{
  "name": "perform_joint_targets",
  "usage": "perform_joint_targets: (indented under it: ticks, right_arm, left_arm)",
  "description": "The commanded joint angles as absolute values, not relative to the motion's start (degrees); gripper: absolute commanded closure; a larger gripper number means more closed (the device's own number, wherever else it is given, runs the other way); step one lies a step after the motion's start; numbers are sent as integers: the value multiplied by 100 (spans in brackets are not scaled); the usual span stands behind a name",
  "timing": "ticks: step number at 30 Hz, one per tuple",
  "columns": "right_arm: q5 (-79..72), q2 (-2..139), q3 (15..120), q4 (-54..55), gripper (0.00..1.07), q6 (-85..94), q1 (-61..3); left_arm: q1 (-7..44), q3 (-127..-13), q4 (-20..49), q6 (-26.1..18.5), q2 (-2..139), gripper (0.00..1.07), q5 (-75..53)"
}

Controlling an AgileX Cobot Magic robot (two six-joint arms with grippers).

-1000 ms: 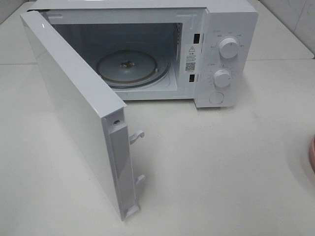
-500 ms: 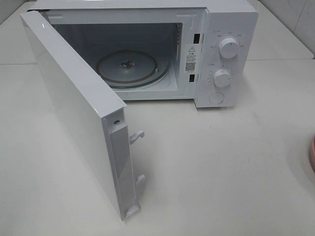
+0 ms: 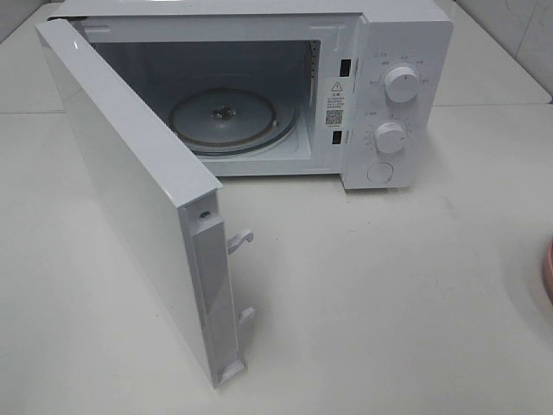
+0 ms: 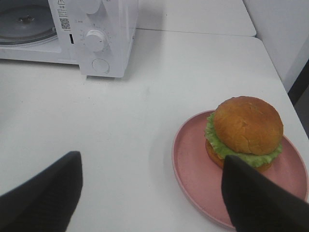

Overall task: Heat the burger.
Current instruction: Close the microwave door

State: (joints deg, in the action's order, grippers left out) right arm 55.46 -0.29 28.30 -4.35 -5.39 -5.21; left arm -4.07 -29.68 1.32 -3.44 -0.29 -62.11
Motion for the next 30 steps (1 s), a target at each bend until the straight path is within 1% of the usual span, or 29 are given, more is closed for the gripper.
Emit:
perform_joint_targets:
  ticks: [1,30]
  right_arm:
    - [5506,-178,2813,-447,32,-498,-504]
    - [5506,-178,2813,-447,32,-498,-504]
  left_arm:
    - [-435,-2968,143,-344,-52,9,-6136]
    - [-435,-2968,143,-344,-52,9,-6136]
